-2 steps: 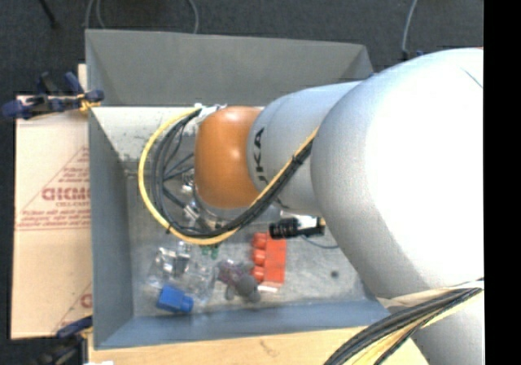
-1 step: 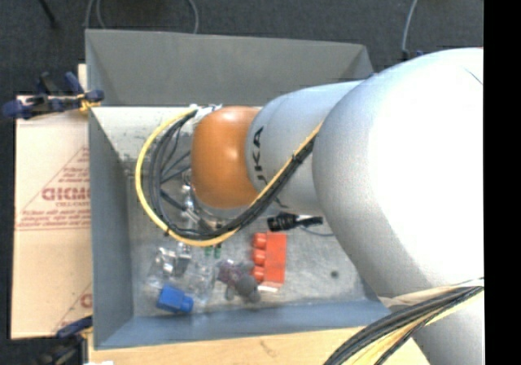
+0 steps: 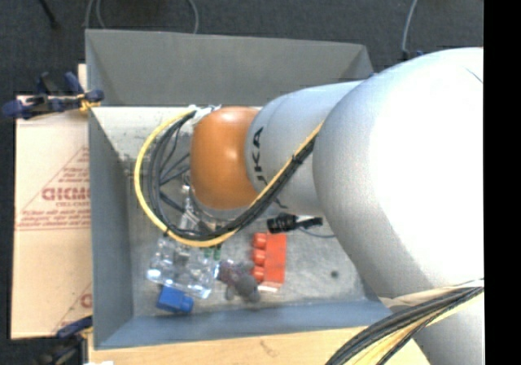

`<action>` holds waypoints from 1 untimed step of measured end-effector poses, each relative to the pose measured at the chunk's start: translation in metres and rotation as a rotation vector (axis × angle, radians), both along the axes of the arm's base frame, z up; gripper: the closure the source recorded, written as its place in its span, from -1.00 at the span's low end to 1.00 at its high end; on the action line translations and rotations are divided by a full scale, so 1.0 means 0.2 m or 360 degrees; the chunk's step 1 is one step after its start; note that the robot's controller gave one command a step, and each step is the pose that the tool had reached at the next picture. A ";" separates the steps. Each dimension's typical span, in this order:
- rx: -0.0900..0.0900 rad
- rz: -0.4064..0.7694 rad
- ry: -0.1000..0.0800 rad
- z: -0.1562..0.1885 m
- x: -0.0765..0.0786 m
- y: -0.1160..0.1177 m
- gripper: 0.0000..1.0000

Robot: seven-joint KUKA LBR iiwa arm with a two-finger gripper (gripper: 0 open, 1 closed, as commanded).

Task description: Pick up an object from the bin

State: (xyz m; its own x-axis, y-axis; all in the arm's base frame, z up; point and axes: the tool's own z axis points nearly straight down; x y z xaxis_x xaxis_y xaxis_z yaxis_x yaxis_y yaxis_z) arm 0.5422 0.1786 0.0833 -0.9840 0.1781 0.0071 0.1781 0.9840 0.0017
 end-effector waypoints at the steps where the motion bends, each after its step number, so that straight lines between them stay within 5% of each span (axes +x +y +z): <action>1: -0.0001 0.0003 -0.0020 0.27 0.01 0.00 1.00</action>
Offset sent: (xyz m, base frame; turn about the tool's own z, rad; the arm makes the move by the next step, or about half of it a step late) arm 0.0001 0.0001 0.0516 0.0000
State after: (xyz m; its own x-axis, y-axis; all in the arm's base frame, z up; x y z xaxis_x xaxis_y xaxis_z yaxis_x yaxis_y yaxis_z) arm 0.5442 0.1781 0.1383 -0.9844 0.1760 -0.0052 0.1760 0.9844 0.0030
